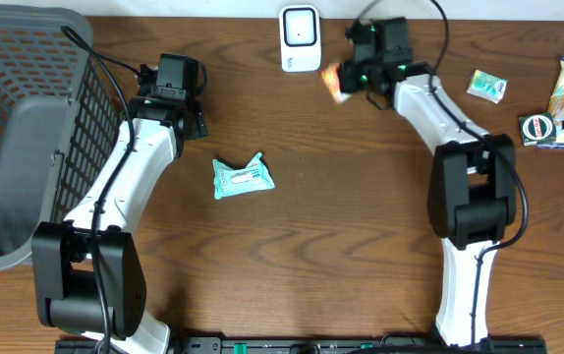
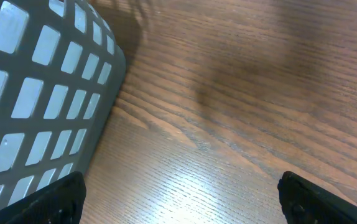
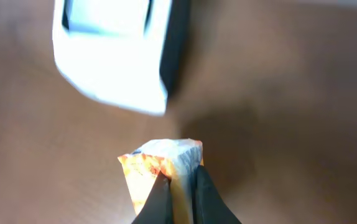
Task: Scan the item barcode
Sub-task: 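Raise the held orange pack up in front of the white scanner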
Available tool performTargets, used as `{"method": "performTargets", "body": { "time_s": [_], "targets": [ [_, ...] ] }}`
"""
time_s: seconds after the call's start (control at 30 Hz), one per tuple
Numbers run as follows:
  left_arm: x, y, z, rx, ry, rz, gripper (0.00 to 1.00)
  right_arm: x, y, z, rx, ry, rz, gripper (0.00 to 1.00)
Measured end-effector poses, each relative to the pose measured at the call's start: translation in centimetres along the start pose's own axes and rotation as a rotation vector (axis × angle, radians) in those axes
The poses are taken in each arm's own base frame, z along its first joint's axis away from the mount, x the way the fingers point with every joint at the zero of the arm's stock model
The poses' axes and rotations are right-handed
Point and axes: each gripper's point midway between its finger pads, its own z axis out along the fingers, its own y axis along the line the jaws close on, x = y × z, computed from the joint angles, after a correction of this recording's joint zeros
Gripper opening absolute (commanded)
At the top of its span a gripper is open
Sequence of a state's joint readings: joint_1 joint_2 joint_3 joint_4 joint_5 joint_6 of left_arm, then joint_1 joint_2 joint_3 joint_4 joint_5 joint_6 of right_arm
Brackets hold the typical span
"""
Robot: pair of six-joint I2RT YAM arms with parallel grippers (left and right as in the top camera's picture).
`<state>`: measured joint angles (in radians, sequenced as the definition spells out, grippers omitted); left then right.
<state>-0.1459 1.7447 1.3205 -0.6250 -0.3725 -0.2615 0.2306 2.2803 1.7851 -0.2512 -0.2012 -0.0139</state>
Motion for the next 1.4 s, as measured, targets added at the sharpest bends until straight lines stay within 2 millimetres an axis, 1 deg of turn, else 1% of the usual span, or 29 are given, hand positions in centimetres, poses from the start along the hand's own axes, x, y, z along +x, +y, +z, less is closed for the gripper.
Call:
{"method": "performTargets", "body": {
  "time_s": [0.1,0.23,0.3,0.37,0.47,0.63,0.83,0.97,1.07,1.2,1.27,1.4],
  "targets": [
    [0.0,0.0,0.0,0.000,0.000,0.000,0.98,-3.4,1.3,0.1,0.059,-0.131,-0.089,0.01],
    [0.0,0.0,0.0,0.000,0.001,0.000,0.98,-7.7,3.7,-0.5,0.073,-0.311,-0.132,0.01],
    [0.0,0.0,0.0,0.000,0.000,0.000,0.98,-9.1,4.5,-1.0,0.068,-0.372,-0.124,0.01],
    [0.0,0.0,0.0,0.000,0.000,0.000,0.98,-10.8,4.8,-1.7,0.061,-0.446,-0.114,0.01],
    [0.0,0.0,0.0,0.000,0.000,0.000,0.98,-12.2,4.8,-2.5,0.060,-0.512,-0.106,0.01],
    [0.0,0.0,0.0,0.000,0.000,0.000,0.98,-13.3,4.5,-3.1,0.063,-0.541,-0.105,0.01],
    [0.0,0.0,0.0,0.000,0.000,0.000,0.98,-15.3,4.9,-4.3,0.079,-0.588,-0.179,0.01],
    [0.0,0.0,0.0,0.000,0.000,0.000,0.98,-15.7,4.9,-4.4,0.091,-0.598,-0.219,0.01],
    [0.0,0.0,0.0,0.000,0.000,0.000,0.98,-15.0,4.8,-3.6,0.095,-0.582,-0.233,0.01],
    [0.0,0.0,0.0,0.000,0.000,0.000,0.98,-13.3,4.5,-1.7,0.095,-0.532,-0.240,0.01],
    [0.0,0.0,0.0,0.000,0.000,0.000,0.98,-12.0,4.4,-0.6,0.094,-0.489,-0.239,0.01],
    [0.0,0.0,0.0,0.000,0.000,0.000,0.98,-10.3,4.2,0.7,0.090,-0.427,-0.235,0.01]
  ]
}}
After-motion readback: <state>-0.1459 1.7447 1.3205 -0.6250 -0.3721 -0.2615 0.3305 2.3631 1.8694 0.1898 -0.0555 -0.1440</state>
